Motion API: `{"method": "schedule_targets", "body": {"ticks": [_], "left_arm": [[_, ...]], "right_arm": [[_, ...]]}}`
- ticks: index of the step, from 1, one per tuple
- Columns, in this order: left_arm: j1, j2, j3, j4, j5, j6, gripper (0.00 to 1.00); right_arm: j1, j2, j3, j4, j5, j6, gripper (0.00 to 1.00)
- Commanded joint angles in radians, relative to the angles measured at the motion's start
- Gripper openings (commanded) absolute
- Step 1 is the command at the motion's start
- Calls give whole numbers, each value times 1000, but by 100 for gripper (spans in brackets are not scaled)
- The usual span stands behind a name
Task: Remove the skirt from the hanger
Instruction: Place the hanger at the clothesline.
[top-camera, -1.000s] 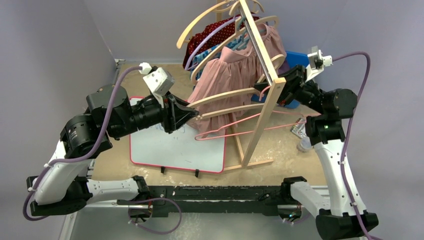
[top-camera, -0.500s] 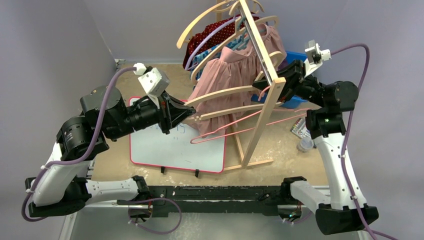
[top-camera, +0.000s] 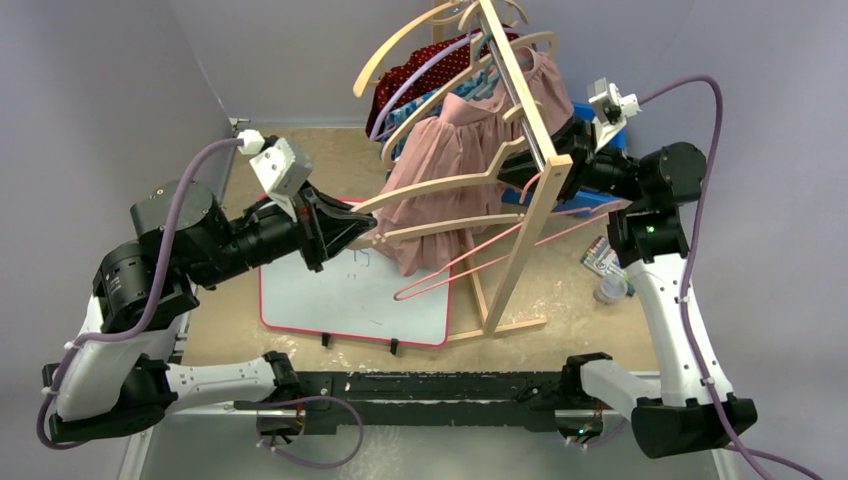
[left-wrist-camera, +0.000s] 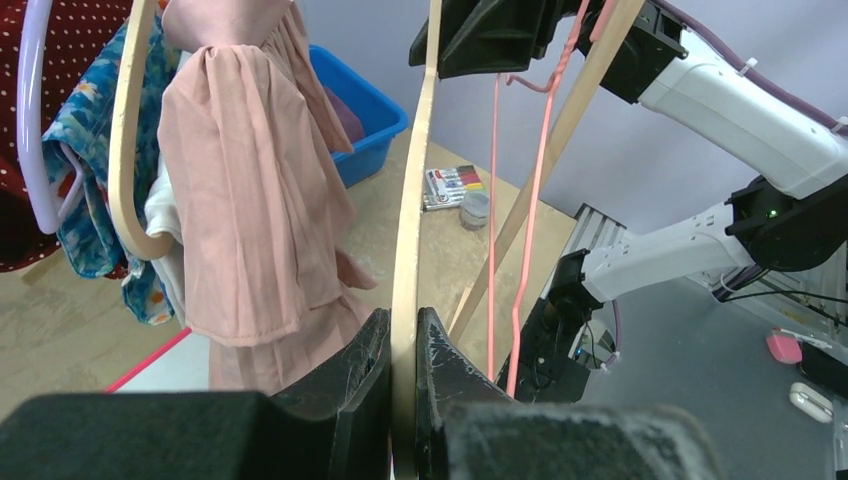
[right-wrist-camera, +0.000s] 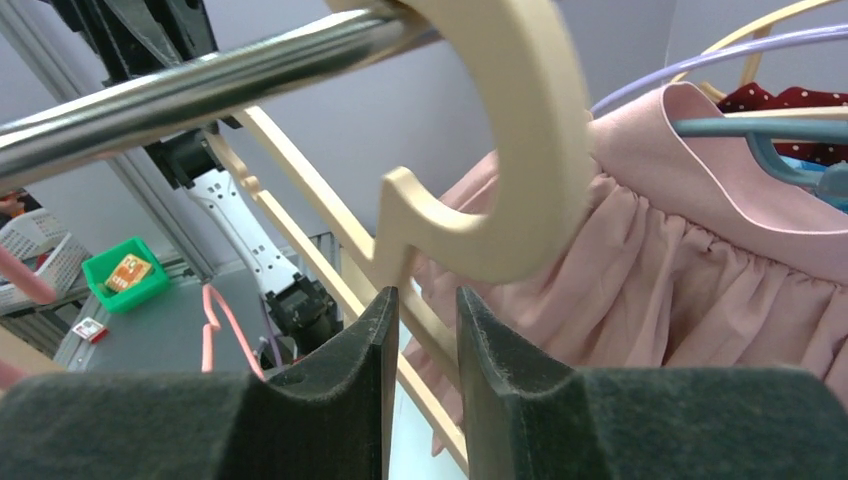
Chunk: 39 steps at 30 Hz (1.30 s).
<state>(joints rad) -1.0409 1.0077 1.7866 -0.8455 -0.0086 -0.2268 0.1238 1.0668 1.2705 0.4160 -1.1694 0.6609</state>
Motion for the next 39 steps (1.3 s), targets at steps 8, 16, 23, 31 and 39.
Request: {"method": "schedule_targets", "body": {"ticks": [8,16,23,31,39], "left_arm": [[1,-103,-158,122,60,-31,0],[1,-132,-275,244,256,-15,0],[2,-152,-365,354,381,-27,0],[1,-147,-383,310,345,-10,25],[1,-160,-302,198,84,0,73]], "right_arm": [[4,-150,75,-347,390,-271,52],[3,-245,198,-548,795,-336,71],[4,-300,240,-579,920,-370,75],[3,-330,251,-605,953,-391,75],[4,-359,279,-648,1009,-473,76]]}}
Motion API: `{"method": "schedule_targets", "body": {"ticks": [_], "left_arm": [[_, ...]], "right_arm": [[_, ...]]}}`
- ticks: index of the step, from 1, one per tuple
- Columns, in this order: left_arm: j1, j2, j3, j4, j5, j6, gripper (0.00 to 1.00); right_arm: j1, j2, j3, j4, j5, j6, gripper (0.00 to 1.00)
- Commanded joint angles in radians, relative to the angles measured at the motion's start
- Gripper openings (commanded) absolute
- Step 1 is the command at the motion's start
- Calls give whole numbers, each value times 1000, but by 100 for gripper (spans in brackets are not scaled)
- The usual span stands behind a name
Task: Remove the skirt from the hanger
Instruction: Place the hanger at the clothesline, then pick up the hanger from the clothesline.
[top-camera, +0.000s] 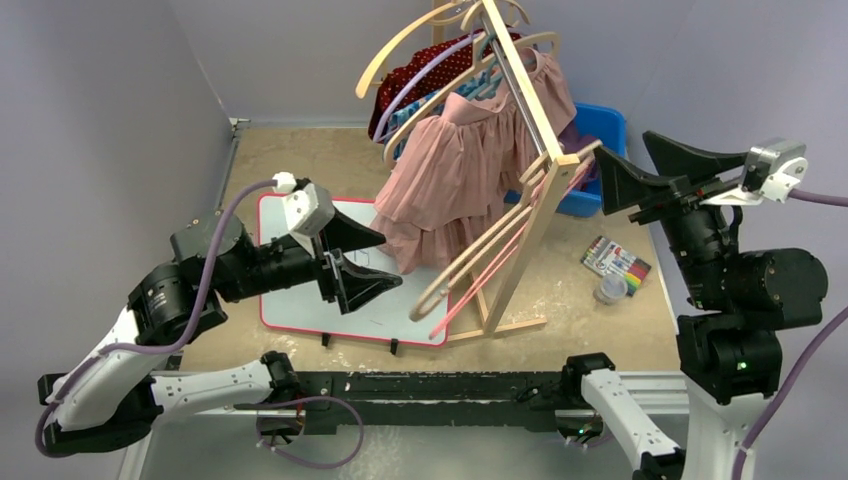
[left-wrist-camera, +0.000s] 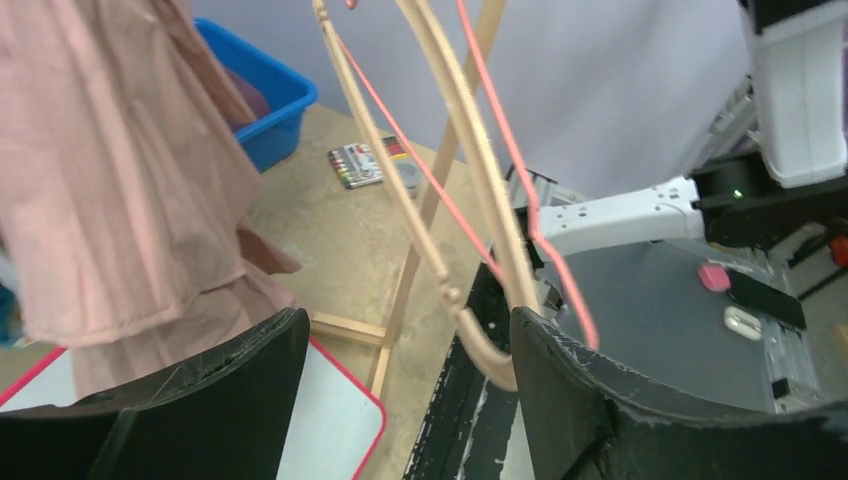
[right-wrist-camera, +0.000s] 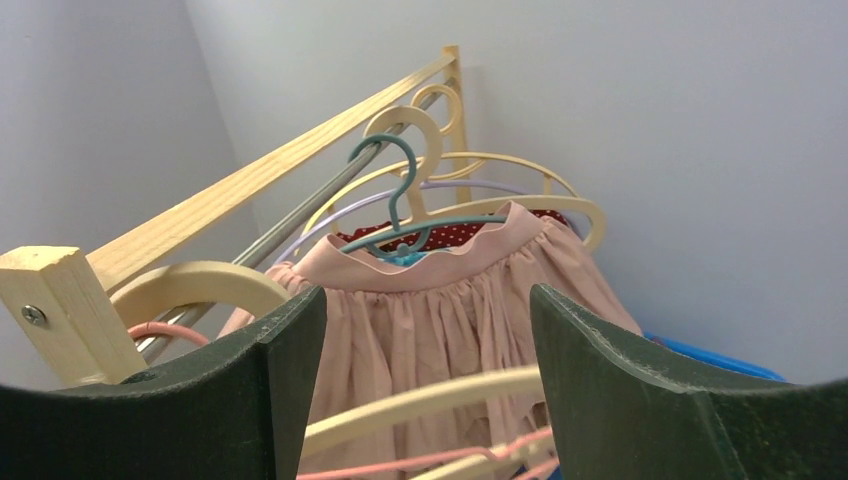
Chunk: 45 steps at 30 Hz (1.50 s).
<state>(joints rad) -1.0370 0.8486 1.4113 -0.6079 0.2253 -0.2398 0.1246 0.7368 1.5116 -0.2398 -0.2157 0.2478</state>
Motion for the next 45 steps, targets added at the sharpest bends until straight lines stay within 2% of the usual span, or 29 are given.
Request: {"method": "schedule_targets", "body": {"ticks": [1,8,15,19,22,27,32,38,45], "left_arm": [[-3,8,96,-57,-192,9,75],[-3,127,260,-101,-513,-46,86],[-3,371,538,-102,-661,-13,89],[11,526,703,-92,-660,28,90],[79,636,812,-78,-560,24,90],[105,752,888,-6,-480,74,89],[146,860,994,22,-488,99,86],[178,924,1029,23,-431,88,87],[240,957,1037,99,-354,37,81]], "right_arm": [[3,-38,31,8,67,-67,76],[2,-99,-32,14,130,-120,77],[3,-147,-98,6,124,-150,77],[3,-161,-123,-25,104,-145,78],[3,-179,-138,-34,94,-134,78],[2,-191,-133,-74,98,-118,78],[3,-207,-131,-104,102,-111,78],[3,-223,-133,-121,116,-99,79],[3,-221,-139,-122,107,-79,78]]}}
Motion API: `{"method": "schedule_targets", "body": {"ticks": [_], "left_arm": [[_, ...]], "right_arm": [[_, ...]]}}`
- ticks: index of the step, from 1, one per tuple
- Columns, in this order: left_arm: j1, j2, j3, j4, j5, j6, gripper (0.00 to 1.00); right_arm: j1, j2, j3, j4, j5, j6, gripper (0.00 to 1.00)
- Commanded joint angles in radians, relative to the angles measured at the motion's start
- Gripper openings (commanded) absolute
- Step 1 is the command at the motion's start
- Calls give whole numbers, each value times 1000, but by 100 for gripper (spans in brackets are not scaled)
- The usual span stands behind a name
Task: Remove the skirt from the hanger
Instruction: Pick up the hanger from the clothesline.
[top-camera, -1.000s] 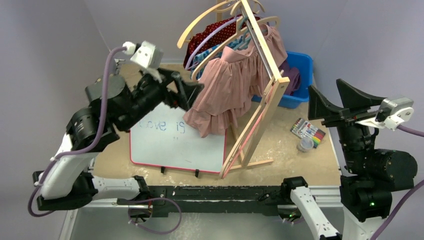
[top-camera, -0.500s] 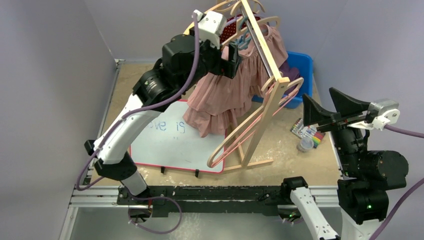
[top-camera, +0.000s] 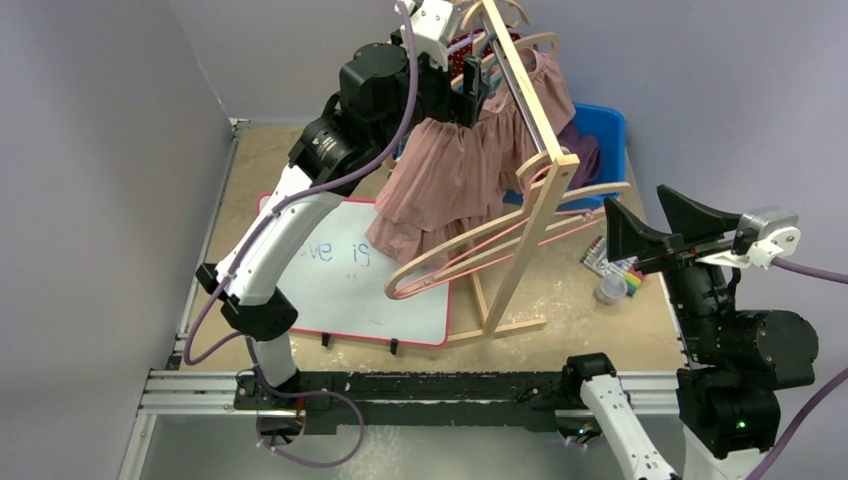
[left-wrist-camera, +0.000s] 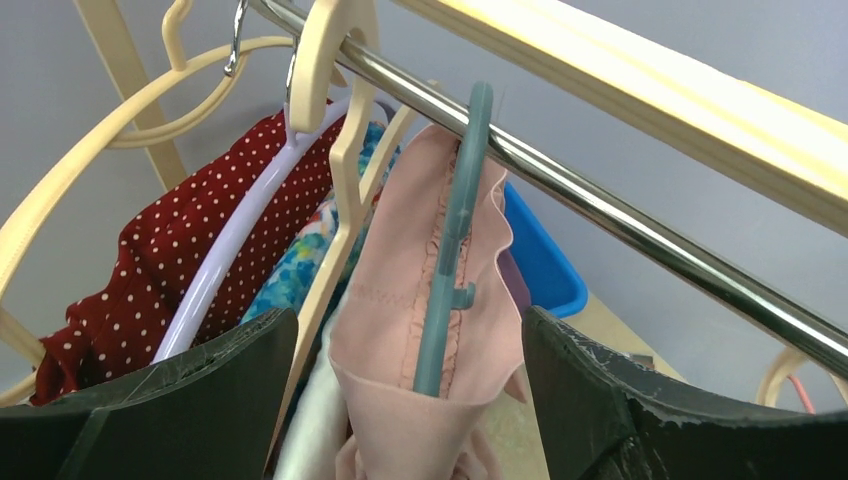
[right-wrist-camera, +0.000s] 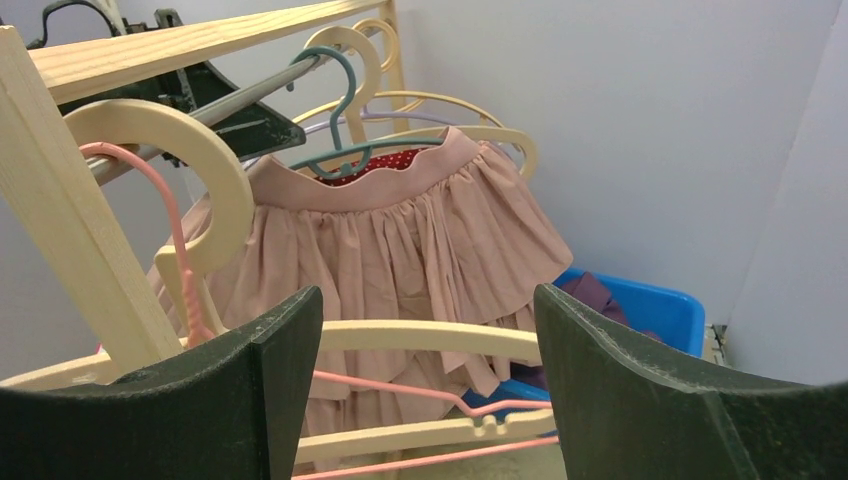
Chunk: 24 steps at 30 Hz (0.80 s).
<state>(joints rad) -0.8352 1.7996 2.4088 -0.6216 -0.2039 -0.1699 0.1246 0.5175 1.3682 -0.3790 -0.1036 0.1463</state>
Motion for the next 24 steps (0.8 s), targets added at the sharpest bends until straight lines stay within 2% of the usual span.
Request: {"method": "schedule_targets", "body": {"ticks": [1,6,11,12,17,21,24], "left_arm": [[51,9,39,127,96,-49,80],[99,3,-5,234,185,-107,76],[133,43,37,256,293,-143,61],[134,43,28,267,301,-149,61],[136,25,-11,243,302,-141,74],[136,-25,-44,157,264,-106,82],[138,-80,-100,96,238,-76,87]], "right_arm": [[3,-3,3,19,-5,27,79],[3,5,15,14,-7,32,79],[3,8,21,15,-5,32,79],[3,9,18,15,-4,33,79],[3,30,-1,57,4,79,79],[3,143,90,12,67,115,79],[2,189,117,51,54,99,79]]}}
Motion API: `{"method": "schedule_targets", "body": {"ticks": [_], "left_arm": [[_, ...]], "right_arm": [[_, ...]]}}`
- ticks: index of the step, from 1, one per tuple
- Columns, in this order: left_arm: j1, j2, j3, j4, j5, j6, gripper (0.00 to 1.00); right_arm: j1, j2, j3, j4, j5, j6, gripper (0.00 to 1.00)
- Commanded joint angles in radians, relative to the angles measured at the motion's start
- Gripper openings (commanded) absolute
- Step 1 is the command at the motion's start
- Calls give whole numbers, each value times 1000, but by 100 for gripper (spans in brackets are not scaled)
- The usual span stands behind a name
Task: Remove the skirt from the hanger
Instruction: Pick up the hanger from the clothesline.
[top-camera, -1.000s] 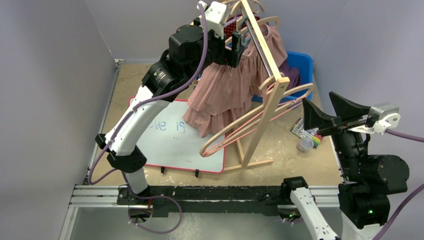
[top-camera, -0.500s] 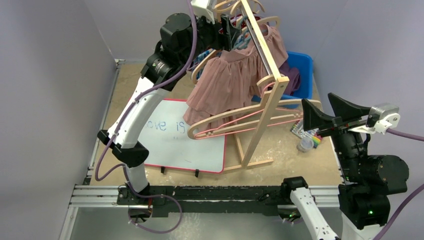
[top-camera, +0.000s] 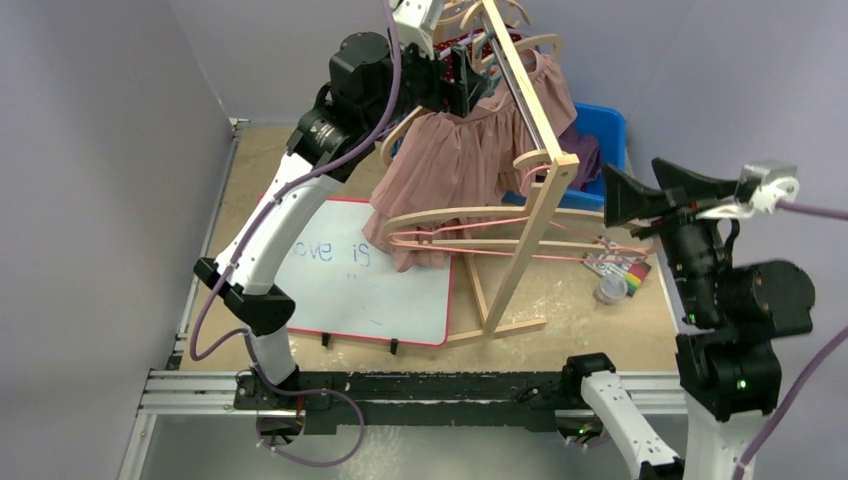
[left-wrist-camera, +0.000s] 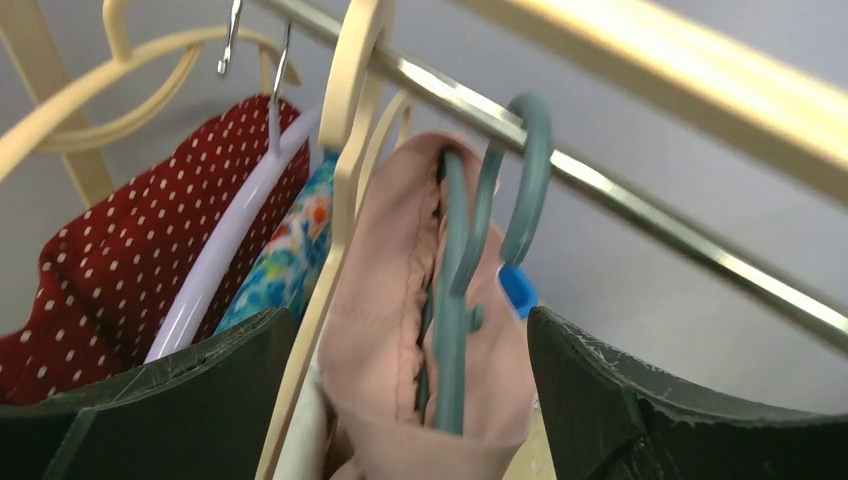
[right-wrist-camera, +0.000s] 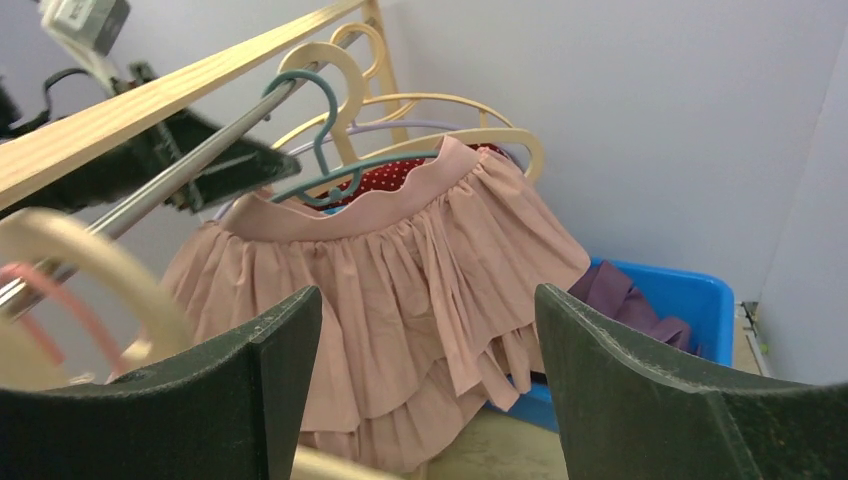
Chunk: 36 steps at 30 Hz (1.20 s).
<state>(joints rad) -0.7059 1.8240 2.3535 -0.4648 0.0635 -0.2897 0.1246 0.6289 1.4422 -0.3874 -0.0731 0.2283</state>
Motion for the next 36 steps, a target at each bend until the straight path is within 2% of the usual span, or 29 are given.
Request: {"method": "schedule_targets", "body": {"ticks": [1,11,19,21,24,30,33,36], "left_arm": [[9,-120,-59,-88,-36,52,88],[8,-180,-117,-286,14,50,89],[8,-130,-108,-312,35,79,85],[8,-111,-88,-312,49,86,81],[8,-81,-51,-320,69,99,69],[9,-61,-15,-308,93,138,31],[9,-68,-17,-287,104,133,18],[7,-75,-26,-258,127,108,0]], "right_arm": [[2,80,42,78,12,16,80],[3,60,-39,150,-47,58,80],[3,73,-21,137,-34,58,80],[3,75,-6,133,-21,49,80],[3,76,9,132,-10,39,80],[3,66,8,134,-4,39,81],[4,59,1,136,-5,41,81],[3,57,-2,139,-7,42,81]]}}
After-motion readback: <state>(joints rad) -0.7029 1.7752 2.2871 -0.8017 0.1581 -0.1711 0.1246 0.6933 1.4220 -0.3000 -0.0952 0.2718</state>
